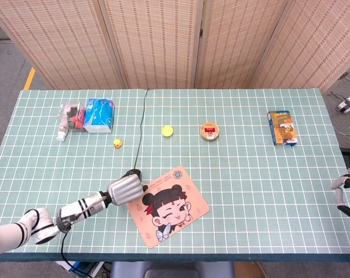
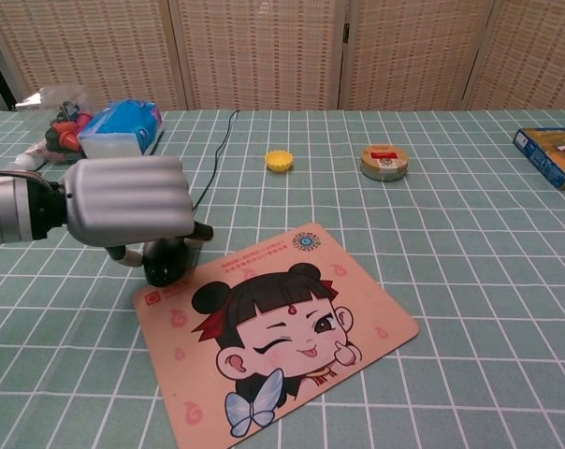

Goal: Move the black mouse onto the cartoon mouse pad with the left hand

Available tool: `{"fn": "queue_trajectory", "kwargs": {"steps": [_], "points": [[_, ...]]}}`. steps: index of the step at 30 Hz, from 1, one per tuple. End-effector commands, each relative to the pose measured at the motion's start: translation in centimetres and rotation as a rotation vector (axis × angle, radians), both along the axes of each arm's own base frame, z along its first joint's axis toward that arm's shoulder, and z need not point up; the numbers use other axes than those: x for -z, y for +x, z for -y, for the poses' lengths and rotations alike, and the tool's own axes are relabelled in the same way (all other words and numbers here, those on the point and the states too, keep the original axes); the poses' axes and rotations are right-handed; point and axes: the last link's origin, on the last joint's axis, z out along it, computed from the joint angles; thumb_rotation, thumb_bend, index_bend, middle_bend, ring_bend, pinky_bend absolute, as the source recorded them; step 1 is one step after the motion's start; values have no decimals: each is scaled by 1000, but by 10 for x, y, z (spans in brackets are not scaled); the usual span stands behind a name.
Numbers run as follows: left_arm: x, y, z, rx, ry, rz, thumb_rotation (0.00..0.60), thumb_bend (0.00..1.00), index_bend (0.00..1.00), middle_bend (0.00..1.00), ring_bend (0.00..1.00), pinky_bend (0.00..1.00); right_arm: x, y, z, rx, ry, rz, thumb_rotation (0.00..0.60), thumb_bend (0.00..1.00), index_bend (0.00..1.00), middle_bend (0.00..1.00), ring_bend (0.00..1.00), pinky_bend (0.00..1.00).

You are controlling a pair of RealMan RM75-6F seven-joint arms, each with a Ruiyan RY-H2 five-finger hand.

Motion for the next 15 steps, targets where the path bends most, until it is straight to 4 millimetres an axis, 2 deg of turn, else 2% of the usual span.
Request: {"fn": "queue_trajectory", "kwargs": {"steps": [1,10,15], "points": [[-5,12,11,-39,0,-7,600,111,617,1000,1000,1000,-1,1,-2,-5,-1,3,600,308,515,474,447,597],[0,36,37,-30,-19,-39,600,110,618,1000,1000,1000,-5,2,-7,-20,-15,14,600,308,515,474,447,597],[8,50,42,-25,-32,-30,600,110,619,1000,1000,1000,-8,2,-9,-26,-27,18,600,307,515,474,447,597]]}}
